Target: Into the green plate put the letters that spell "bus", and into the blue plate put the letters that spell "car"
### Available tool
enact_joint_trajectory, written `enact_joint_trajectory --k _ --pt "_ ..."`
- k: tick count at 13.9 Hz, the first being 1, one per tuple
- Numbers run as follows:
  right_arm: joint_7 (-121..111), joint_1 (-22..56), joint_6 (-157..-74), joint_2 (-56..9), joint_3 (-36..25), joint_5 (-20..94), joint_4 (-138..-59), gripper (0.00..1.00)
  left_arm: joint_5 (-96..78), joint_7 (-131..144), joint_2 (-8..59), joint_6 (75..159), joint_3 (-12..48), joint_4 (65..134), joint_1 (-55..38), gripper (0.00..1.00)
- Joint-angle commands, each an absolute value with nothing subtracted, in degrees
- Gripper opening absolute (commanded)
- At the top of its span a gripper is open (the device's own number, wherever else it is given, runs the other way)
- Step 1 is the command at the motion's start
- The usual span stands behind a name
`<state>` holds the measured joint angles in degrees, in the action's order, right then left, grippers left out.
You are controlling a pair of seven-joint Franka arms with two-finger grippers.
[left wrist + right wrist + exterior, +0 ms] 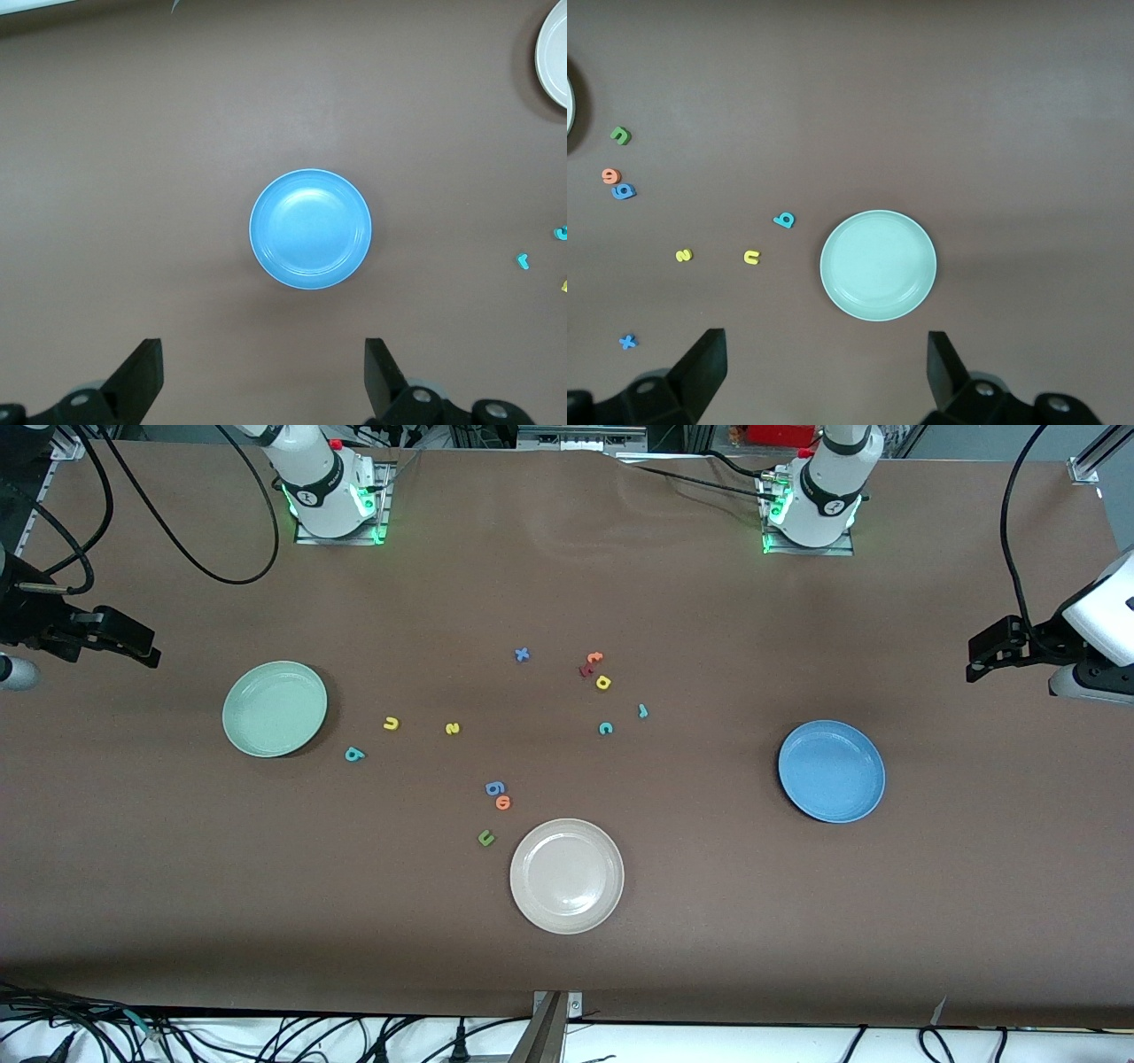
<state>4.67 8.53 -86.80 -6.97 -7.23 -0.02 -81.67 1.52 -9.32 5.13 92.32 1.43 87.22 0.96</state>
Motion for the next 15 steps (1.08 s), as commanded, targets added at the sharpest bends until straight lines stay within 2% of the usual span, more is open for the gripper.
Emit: enact_joint_trajectory --k 1,15 --pt "5.4 8.5 -87.2 -6.4 -7.1 -0.5 -82.1 1.00 0.8 -10.5 4.4 93.3 2.1 88.7 1.1 1.00" --pt "5.1 8.5 -87.5 -6.4 -7.1 -0.4 -82.1 1.00 0.7 -10.5 5.4 92.6 2.1 88.2 1.2 1.00"
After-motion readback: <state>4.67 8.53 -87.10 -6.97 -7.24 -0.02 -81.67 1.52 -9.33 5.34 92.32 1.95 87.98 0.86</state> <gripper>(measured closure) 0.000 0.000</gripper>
